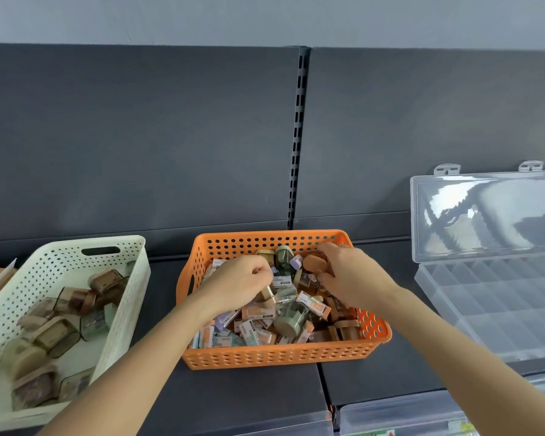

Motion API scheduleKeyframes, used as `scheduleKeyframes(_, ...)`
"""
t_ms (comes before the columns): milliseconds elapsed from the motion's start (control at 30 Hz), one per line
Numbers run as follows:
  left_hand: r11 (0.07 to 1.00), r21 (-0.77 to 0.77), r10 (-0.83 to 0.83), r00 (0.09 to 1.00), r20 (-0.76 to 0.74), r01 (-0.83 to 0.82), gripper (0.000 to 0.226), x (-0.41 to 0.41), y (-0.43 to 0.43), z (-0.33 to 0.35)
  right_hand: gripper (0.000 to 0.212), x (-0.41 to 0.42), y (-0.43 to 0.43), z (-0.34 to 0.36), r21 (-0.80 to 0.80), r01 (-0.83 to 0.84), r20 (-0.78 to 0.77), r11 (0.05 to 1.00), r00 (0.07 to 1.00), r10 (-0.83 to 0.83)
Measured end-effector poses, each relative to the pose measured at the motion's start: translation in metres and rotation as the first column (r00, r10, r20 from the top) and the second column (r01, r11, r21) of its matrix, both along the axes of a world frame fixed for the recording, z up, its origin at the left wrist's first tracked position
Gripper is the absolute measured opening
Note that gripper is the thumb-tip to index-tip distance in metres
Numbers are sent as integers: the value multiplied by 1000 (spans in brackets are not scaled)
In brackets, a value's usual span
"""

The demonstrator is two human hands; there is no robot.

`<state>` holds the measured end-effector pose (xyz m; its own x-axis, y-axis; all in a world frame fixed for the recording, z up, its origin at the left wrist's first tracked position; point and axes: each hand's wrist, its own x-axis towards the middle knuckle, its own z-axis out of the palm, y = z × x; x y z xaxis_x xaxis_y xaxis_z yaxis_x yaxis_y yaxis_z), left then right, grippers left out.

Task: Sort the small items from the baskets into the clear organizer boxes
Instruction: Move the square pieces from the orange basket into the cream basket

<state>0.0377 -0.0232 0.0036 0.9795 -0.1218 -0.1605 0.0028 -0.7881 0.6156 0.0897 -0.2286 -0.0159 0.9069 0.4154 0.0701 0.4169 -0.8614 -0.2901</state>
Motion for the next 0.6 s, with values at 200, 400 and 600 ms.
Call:
scheduleKeyframes(200, 994, -90, 68, 986, 151, -55, 22, 3, 8, -6, 28, 16, 19, -13, -199, 125, -35, 972, 990, -134)
scheduleKeyframes(400, 988, -140, 102, 960, 259, -67, 20, 3, 16, -5, 32, 32, 27, -19, -321, 132, -72, 938, 984, -163)
scheduleKeyframes(600, 986, -144, 121, 952, 280, -83, 19, 1, 22, -10, 45, 37, 31, -21, -272, 221, -44, 937, 969, -242)
